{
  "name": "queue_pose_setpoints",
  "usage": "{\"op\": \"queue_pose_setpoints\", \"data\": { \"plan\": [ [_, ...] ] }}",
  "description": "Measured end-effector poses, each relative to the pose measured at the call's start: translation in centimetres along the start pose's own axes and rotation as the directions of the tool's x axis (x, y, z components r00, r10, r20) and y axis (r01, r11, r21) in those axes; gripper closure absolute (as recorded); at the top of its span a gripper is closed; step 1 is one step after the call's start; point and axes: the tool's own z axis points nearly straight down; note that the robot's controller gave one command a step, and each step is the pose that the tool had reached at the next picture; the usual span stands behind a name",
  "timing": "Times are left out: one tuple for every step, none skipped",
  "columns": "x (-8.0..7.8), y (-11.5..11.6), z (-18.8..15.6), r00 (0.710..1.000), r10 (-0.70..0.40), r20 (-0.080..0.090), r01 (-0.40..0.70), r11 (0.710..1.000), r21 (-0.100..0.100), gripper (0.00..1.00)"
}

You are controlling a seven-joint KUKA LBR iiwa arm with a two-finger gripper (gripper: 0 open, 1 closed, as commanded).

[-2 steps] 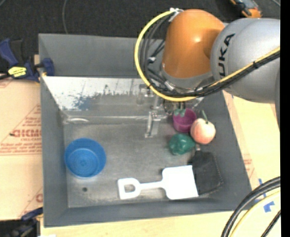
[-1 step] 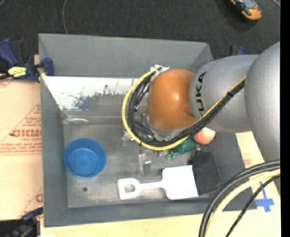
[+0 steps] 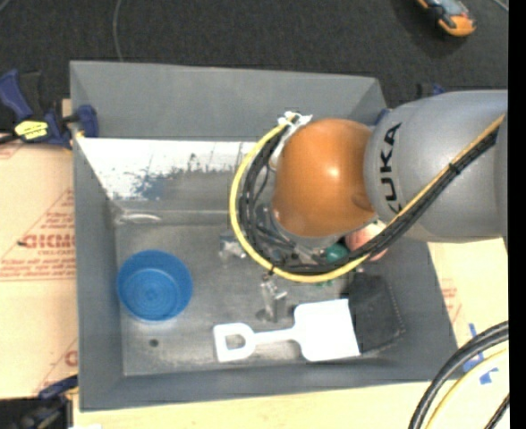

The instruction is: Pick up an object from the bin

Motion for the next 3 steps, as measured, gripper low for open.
{"op": "queue_pose_setpoints", "data": {
  "plan": [
    [5.9,1.5,6.0,0.977,-0.211,-0.014,0.211,0.977,-0.01,0.0],
    [6.3,0.0,8.7,0.942,-0.335,0.016,0.335,0.942,0.007,0.0],
    [6.7,-1.1,8.9,0.992,-0.129,-0.009,0.129,0.992,-0.007,1.0]
  ]
}}
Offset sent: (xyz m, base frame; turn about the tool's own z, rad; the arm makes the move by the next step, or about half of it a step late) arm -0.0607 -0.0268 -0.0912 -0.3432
